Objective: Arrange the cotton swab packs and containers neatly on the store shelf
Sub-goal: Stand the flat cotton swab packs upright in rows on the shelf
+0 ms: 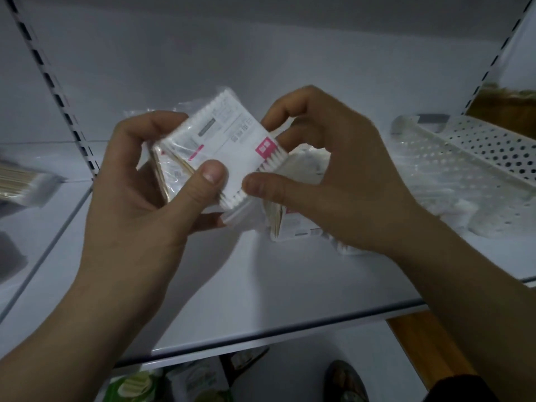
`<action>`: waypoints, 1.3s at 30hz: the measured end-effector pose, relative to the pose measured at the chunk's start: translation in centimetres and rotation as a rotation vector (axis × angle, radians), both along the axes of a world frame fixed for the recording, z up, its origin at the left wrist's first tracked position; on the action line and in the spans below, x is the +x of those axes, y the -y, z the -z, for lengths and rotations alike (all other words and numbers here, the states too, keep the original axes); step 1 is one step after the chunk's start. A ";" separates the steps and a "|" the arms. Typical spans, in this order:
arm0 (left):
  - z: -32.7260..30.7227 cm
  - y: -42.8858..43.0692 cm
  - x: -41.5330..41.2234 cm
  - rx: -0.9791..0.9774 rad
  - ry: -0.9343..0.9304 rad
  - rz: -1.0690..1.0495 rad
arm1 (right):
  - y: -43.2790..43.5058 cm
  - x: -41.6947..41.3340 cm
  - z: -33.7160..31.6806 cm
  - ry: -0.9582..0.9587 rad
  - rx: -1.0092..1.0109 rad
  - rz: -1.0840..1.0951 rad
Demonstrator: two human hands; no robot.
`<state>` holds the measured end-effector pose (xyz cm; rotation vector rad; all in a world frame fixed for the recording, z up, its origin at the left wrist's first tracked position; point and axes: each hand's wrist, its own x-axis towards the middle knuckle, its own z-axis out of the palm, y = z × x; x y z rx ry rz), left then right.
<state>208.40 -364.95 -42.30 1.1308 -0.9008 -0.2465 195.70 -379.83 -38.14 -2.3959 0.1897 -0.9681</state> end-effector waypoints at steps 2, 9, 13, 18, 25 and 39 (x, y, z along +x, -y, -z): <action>-0.1 0.0 0.0 0.013 -0.010 -0.013 | 0.5 -0.6 -1.0 0.062 0.088 -0.072; 0.3 -0.5 1.1 0.115 -0.038 -0.047 | 3.4 -4.3 -2.4 -0.277 0.047 -0.145; 0.7 -0.3 1.0 0.145 -0.008 -0.016 | 3.6 -3.7 -0.6 -0.399 -0.217 -0.035; 0.8 0.0 0.7 0.157 -0.011 0.019 | 4.3 -3.2 0.5 -0.360 -0.418 0.009; 1.0 0.1 0.8 0.170 0.002 0.030 | 4.3 -3.1 0.7 -0.397 -0.529 0.083; 0.5 -1.5 1.6 0.157 0.379 -0.217 | 3.2 -1.9 -0.1 -0.250 -0.406 0.074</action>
